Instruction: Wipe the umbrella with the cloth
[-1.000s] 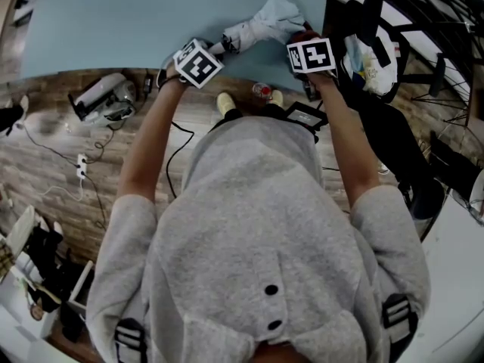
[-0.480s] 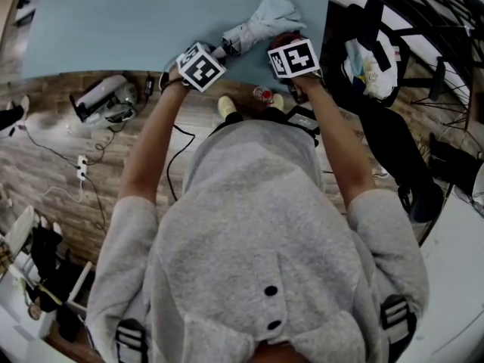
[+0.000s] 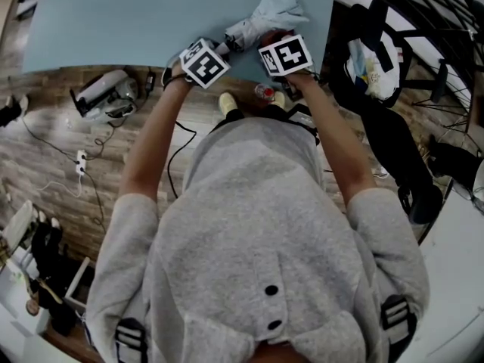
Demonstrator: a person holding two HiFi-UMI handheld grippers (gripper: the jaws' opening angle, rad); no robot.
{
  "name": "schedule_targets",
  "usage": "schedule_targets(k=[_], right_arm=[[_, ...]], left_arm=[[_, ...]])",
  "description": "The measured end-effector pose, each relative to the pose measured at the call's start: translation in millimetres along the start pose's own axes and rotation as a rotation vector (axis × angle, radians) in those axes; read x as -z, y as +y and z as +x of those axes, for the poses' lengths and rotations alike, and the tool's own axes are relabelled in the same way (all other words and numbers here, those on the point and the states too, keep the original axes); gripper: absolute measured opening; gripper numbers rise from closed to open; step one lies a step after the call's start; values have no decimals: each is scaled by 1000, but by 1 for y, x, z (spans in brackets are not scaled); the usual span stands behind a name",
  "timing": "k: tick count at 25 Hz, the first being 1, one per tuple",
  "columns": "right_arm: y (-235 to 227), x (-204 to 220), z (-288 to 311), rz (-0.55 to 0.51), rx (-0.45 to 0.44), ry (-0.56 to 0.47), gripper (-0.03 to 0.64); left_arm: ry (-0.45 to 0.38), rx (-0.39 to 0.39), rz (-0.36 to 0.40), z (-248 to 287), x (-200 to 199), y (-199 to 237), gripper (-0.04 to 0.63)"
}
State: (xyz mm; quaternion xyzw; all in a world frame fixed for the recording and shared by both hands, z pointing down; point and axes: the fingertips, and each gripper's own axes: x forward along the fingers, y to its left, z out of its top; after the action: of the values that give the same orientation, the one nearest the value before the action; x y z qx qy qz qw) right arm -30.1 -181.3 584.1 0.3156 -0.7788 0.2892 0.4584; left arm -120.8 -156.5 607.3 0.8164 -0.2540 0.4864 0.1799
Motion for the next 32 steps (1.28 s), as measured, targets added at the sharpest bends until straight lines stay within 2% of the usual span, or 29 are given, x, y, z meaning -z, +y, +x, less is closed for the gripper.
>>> schedule_targets(k=[20, 32], right_arm=[[27, -8, 6, -12, -58, -1, 81], [46, -10, 0, 84, -199, -6, 81]], left_arm=[[-1, 4, 6, 0, 2, 1, 166], [0, 12, 1, 1, 2, -2, 166]])
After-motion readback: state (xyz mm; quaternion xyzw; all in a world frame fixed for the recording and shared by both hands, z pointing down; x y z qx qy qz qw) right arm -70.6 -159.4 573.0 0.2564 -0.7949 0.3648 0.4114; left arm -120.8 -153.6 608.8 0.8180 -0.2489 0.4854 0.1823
